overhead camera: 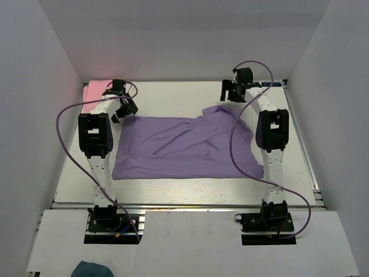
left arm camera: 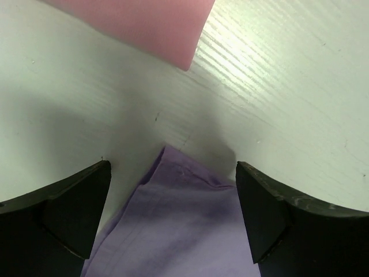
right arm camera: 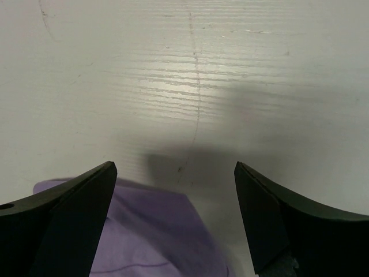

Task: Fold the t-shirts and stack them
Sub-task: Fold the flattened tshirt in 1/3 of the way, then grap the side of the flattened tshirt furthest away from the robot with both arms

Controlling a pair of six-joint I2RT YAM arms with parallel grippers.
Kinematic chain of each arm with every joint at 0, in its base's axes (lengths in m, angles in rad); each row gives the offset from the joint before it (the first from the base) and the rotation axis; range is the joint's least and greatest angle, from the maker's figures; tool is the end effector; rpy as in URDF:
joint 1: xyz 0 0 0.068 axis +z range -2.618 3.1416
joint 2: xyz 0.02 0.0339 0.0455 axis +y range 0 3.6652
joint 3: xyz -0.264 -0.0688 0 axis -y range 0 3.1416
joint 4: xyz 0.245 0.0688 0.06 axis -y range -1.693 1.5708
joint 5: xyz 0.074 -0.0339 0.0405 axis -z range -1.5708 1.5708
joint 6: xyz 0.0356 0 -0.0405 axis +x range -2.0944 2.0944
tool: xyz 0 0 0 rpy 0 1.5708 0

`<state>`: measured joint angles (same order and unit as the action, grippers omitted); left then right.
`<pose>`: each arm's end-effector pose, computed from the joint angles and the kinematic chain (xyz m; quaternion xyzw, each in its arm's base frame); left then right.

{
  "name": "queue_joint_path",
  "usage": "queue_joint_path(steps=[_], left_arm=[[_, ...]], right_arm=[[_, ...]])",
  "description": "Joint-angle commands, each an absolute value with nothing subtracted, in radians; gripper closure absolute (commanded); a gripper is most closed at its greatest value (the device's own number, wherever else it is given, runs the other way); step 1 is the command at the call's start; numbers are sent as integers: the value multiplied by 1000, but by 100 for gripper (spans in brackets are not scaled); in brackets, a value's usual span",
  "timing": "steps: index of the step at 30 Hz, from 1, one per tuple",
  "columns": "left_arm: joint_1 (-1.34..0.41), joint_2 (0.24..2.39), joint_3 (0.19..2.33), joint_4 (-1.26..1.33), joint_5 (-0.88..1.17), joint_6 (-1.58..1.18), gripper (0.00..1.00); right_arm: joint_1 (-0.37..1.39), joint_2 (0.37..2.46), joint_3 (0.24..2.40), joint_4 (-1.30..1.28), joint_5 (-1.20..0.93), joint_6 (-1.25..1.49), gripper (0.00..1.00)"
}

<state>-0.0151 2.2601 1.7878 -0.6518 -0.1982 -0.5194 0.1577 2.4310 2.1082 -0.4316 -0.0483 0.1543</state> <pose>0.4805 -0.0002 0.1610 -0.2633 0.9342 0.0348 0.2381 0.5442 0.0883 0.1899 -0.0111 0.9176 0.0836 0.3886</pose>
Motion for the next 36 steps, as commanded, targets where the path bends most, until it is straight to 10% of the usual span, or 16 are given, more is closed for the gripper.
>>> queue_joint_path(steps=[1, 10, 14, 29, 30, 32, 34, 36], left_arm=[[-11, 2293, 1790, -617, -117, -523, 5], [-11, 2255, 1628, -537, -84, -534, 45], [-11, 2246, 1628, -537, -75, -522, 100], [-29, 1965, 1421, -322, -103, -469, 100], [-29, 1953, 1420, -313, -103, -460, 100], [-29, 1953, 1420, -313, -103, -460, 100], [-29, 1953, 1420, -313, -103, -460, 100], [-29, 1953, 1420, -313, -103, -460, 100]], right_arm=[[161, 2470, 2180, -371, -112, 170, 15], [179, 2499, 2154, -370, -204, 176, 51], [187, 2485, 2135, -364, -262, 167, 100], [204, 2203, 1901, -247, -215, 81, 100], [206, 2209, 1914, -262, -206, 84, 75], [204, 2226, 1919, -290, -195, 74, 61], [202, 2241, 1942, -317, -170, 63, 10], [204, 2255, 1948, -328, -155, 42, 10]])
